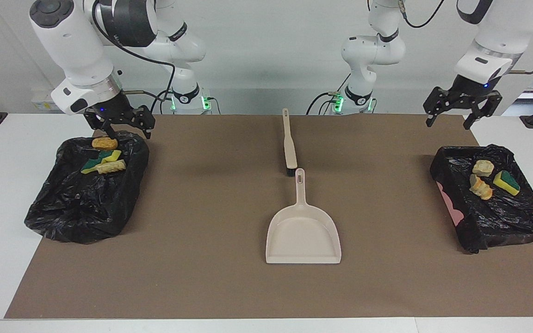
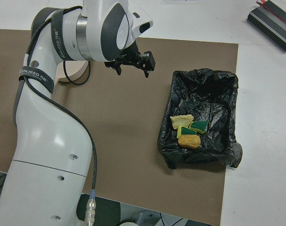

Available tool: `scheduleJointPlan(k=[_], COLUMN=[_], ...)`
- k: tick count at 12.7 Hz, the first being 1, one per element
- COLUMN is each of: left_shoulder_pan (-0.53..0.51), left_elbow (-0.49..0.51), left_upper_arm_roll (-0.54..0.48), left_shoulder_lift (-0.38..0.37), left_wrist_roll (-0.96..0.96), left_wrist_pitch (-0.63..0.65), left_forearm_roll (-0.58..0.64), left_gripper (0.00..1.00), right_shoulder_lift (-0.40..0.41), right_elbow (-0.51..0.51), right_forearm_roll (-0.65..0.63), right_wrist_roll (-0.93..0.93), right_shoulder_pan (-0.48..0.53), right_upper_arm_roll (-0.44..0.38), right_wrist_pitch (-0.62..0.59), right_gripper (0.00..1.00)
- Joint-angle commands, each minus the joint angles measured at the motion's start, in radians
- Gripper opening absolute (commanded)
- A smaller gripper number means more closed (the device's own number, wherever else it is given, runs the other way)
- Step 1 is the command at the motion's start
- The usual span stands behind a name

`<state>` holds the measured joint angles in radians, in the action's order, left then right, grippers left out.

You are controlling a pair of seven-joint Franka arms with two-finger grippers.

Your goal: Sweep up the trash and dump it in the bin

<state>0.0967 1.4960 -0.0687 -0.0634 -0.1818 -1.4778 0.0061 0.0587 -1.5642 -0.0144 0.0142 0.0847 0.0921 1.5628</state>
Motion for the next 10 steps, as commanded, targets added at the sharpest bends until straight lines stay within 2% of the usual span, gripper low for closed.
scheduleJointPlan(k=[1, 10], left_shoulder_pan=[-0.006, -0.009], left_elbow=[-0.026, -0.003], left_upper_arm_roll=[0.003, 0.009], left_shoulder_lift=[0.016, -0.015], left_wrist_roll=[-0.010, 0.015], left_wrist_pitch=[0.037, 0.031], left_forearm_roll=[-0.003, -0.001], left_gripper=[1.00, 1.00], right_shoulder_lift=[-0.010, -0.008], right_elbow=[0.003, 0.004], right_forearm_roll=[0.016, 0.019], right_wrist_roll=[0.013, 0.015], right_shoulder_pan=[0.007, 0.007], right_upper_arm_roll=[0.003, 0.005], right_wrist_pitch=[-0.012, -0.004], right_gripper=[1.00, 1.00])
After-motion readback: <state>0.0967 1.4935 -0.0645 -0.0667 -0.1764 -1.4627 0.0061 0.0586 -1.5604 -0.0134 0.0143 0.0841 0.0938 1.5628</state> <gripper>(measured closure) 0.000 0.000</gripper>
